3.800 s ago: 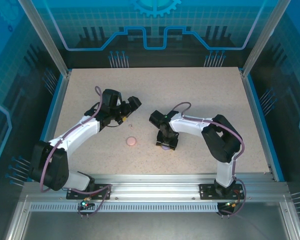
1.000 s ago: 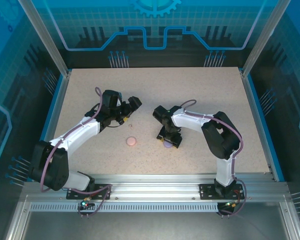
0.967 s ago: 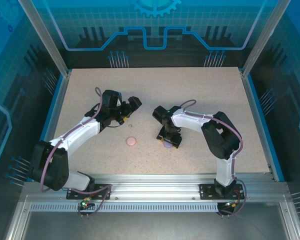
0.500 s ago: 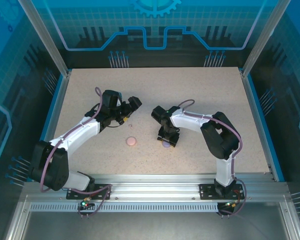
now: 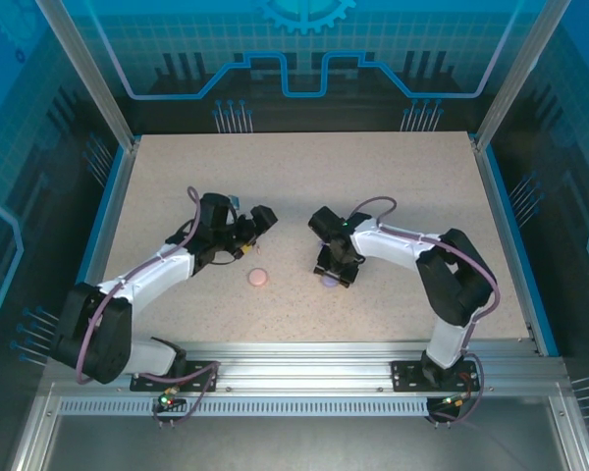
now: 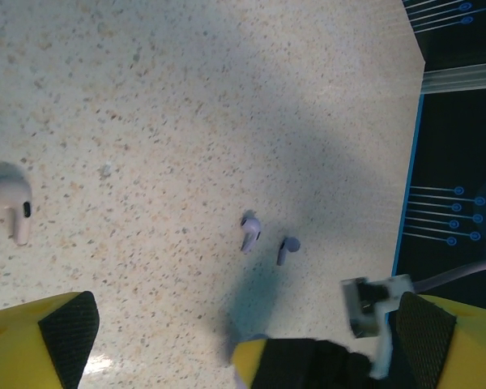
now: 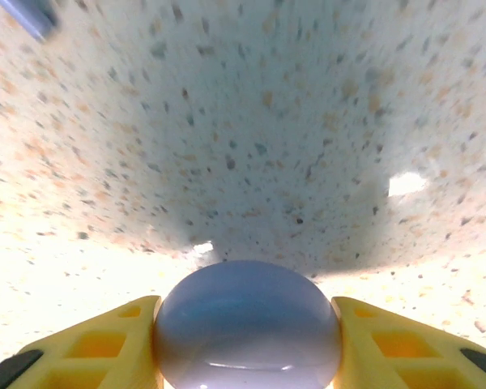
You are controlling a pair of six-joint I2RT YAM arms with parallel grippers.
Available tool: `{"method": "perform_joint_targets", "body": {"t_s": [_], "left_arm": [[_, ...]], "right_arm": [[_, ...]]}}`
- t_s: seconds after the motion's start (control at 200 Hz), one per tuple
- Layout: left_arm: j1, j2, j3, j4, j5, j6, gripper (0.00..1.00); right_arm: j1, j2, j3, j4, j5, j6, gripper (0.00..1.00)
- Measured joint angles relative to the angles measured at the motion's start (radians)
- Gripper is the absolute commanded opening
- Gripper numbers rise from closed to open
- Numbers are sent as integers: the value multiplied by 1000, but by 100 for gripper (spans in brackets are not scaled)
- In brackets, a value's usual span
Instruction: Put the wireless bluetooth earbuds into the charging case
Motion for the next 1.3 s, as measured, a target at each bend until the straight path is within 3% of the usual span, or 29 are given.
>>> {"method": "perform_joint_targets", "body": {"t_s": [0.315,0.74,1.095,1.301], "left_arm": [[-114,2,-166,303,-10,-13,99],[-253,98,-237,613,-141,33,98],[-288,218,-240,755,-209,48,74],[-301,281,-235,801,-224,47,66]], "right_arm": [[-139,-40,4,85,-40,18,40],[-154,31,134,151,-127,137,40],[-130,62,208,164,-174,204,40],[-109,62,229,167,-181,219,40]]}}
